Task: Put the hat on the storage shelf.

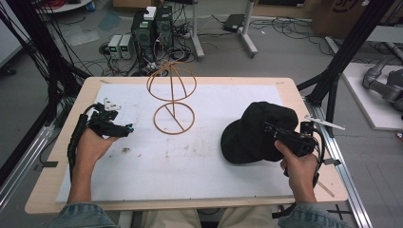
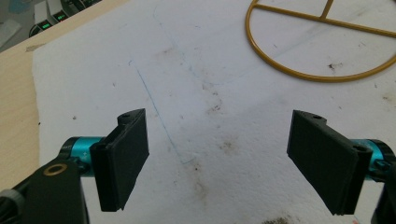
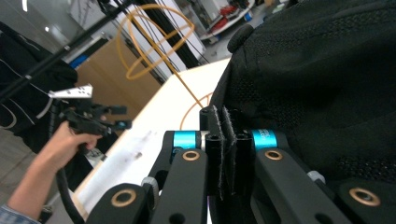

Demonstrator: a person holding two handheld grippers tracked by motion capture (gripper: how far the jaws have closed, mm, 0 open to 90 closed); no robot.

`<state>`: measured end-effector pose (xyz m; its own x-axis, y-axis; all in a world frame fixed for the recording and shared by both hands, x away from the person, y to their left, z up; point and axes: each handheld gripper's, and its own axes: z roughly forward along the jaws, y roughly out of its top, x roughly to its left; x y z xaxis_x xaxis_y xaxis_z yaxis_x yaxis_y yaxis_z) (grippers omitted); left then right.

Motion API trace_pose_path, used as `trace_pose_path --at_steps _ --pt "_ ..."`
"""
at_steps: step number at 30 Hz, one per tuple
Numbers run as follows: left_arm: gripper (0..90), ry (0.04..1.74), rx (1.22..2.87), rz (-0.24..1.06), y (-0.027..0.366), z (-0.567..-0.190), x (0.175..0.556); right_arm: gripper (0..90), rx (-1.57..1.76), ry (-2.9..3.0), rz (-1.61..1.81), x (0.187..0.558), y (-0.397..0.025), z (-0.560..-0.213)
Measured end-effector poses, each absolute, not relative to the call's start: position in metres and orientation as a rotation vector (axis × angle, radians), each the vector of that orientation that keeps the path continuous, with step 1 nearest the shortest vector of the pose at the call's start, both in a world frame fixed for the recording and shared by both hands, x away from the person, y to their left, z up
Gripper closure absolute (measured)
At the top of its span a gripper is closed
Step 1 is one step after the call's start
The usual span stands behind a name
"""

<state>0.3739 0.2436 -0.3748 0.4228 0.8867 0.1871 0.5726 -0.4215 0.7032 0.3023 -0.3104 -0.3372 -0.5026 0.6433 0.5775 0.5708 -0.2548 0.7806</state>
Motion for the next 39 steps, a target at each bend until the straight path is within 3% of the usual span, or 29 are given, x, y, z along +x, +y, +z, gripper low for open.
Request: trace_pose_path --at_steps 28,39 --pt "21.0 1.228 2.115 0.746 0.247 -0.374 0.371 88.8 1.305 1.899 2.130 0.349 -0.252 -0.254" --pt "21.0 1.229 2.116 0.749 0.248 -0.374 0.371 88.8 1.237 1.900 2.212 0.350 -0.250 -0.234"
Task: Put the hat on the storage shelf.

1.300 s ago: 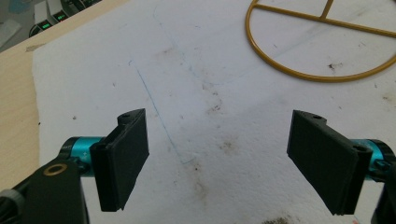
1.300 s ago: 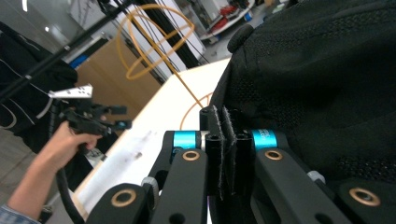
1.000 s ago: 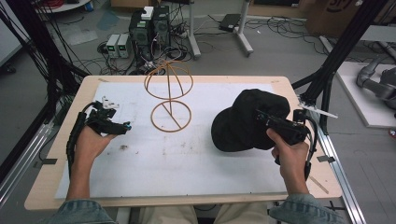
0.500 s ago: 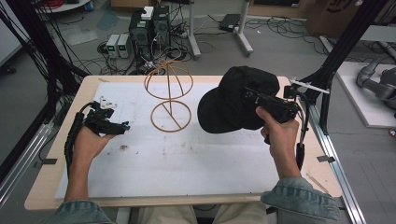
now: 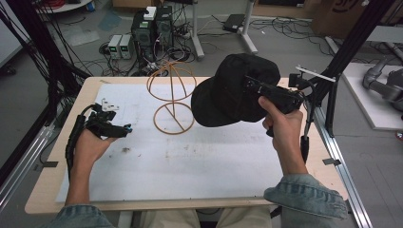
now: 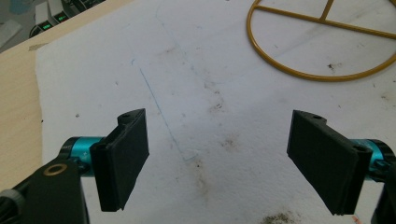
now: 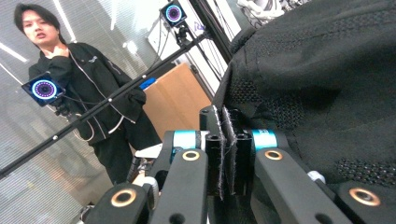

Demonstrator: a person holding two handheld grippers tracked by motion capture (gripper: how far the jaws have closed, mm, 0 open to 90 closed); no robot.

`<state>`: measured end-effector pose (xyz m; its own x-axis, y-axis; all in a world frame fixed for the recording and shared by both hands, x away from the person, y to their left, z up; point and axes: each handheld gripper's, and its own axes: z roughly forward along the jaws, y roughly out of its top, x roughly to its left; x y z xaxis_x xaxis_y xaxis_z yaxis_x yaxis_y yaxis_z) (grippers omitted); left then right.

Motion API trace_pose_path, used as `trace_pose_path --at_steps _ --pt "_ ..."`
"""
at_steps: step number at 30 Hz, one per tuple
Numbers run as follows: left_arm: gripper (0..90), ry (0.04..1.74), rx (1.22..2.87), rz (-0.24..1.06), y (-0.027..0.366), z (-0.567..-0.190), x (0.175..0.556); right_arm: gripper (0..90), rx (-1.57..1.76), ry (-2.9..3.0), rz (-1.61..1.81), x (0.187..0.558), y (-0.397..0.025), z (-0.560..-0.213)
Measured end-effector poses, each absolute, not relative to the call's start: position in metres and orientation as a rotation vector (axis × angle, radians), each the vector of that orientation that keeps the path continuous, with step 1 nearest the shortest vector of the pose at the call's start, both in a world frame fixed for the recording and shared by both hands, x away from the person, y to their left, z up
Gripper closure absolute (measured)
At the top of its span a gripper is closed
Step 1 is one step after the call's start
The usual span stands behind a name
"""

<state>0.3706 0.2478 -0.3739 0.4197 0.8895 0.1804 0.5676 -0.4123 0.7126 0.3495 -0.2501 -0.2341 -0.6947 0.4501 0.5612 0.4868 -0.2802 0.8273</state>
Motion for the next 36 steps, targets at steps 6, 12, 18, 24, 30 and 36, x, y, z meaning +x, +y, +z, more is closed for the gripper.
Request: trace_pose_path --at_steps 6,12,18,24,30,36 --pt "20.9 1.228 2.119 0.746 0.247 -0.375 0.371 88.8 -1.197 -1.861 -2.199 0.348 -0.253 -0.226" --pt "20.9 1.230 2.122 0.747 0.245 -0.375 0.372 88.8 -1.157 -1.816 -2.217 0.350 -0.251 -0.217" --pt "21.0 1.227 2.124 0.742 0.245 -0.377 0.372 88.8 -1.114 -1.722 -2.250 0.358 -0.245 -0.214" --pt "21.0 1.228 2.126 0.741 0.246 -0.376 0.372 88.8 -1.085 -1.683 -2.270 0.365 -0.232 -0.212" --pt "20.9 1.228 2.122 0.739 0.246 -0.376 0.371 88.8 -1.039 -1.625 -2.281 0.372 -0.218 -0.208" --pt "21.0 1.223 2.125 0.740 0.246 -0.376 0.371 88.8 -1.012 -1.581 -2.290 0.379 -0.204 -0.208"
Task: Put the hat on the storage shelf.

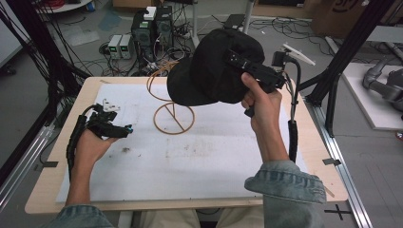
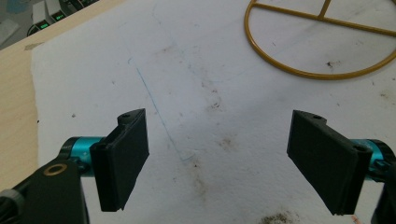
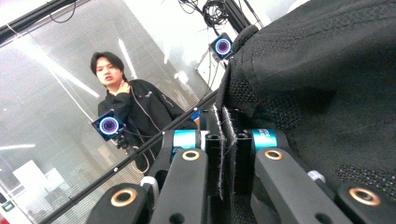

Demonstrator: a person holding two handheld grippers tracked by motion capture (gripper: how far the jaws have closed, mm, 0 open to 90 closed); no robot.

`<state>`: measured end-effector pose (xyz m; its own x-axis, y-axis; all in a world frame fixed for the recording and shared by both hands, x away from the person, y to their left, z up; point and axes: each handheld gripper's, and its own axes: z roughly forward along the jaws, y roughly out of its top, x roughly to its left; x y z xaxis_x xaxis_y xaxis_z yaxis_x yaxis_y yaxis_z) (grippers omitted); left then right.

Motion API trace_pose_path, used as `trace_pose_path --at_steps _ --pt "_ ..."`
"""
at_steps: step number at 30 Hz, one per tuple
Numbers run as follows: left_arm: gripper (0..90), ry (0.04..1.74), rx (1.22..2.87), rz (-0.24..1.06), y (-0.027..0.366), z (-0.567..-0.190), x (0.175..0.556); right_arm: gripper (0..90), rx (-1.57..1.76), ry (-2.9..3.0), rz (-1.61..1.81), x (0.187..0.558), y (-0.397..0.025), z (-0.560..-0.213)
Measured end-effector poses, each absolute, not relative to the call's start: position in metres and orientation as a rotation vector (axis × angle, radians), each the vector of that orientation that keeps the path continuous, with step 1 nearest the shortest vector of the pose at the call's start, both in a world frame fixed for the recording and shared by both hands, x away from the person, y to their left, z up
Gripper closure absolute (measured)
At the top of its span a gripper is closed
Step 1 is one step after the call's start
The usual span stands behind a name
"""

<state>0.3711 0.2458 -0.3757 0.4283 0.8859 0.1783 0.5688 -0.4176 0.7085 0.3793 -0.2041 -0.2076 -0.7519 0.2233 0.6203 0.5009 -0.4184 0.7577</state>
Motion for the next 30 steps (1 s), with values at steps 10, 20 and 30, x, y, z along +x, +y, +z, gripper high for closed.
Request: trace_pose_path --at_steps 10,20,30 --pt "21.0 1.227 2.108 0.741 0.248 -0.375 0.370 88.7 -0.969 -1.481 -2.305 0.395 -0.185 -0.217" --pt "21.0 1.225 2.109 0.735 0.247 -0.374 0.369 88.7 -0.968 -1.450 -2.300 0.402 -0.175 -0.220" --pt "21.0 1.225 2.107 0.733 0.248 -0.375 0.369 88.7 -0.965 -1.395 -2.282 0.414 -0.157 -0.227"
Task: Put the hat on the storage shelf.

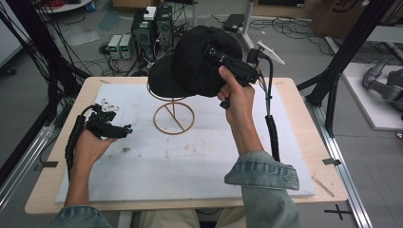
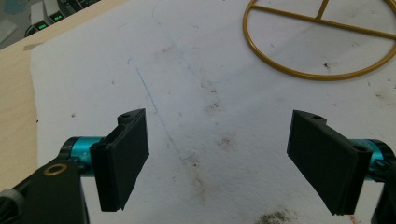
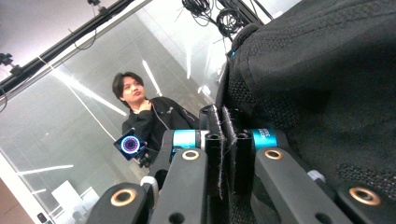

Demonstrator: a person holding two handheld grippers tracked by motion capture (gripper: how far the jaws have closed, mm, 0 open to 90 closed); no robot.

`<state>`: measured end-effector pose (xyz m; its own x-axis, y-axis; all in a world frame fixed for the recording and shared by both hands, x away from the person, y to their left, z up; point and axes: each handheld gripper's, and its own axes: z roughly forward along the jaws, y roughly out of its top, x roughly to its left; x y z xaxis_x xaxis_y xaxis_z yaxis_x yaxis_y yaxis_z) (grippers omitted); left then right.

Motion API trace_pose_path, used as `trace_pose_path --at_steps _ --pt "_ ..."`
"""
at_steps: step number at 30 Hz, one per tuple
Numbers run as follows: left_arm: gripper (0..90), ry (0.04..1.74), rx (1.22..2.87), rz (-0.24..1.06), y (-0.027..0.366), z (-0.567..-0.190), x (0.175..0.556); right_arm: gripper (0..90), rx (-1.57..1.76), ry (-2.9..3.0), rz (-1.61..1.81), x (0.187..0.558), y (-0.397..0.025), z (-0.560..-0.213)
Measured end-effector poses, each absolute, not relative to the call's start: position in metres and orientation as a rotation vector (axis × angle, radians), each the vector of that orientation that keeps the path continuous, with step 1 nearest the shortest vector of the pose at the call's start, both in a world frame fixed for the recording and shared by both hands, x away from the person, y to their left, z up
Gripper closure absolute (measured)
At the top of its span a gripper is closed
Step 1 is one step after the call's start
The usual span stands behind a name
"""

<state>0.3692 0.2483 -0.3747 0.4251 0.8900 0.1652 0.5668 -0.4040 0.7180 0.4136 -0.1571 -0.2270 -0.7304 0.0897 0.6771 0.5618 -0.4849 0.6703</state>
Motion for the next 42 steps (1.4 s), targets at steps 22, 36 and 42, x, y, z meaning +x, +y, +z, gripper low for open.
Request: trace_pose_path --at_steps 22,36,42 --pt "20.9 1.226 2.106 0.731 0.252 -0.375 0.367 88.7 -1.018 -1.479 -2.215 0.431 -0.102 -0.254" --pt "20.9 1.231 2.095 0.730 0.254 -0.373 0.366 88.6 -1.117 -1.659 -2.150 0.438 -0.078 -0.276" --pt "20.9 1.231 2.095 0.729 0.255 -0.374 0.366 88.4 -1.154 -1.731 -2.147 0.438 -0.073 -0.279"
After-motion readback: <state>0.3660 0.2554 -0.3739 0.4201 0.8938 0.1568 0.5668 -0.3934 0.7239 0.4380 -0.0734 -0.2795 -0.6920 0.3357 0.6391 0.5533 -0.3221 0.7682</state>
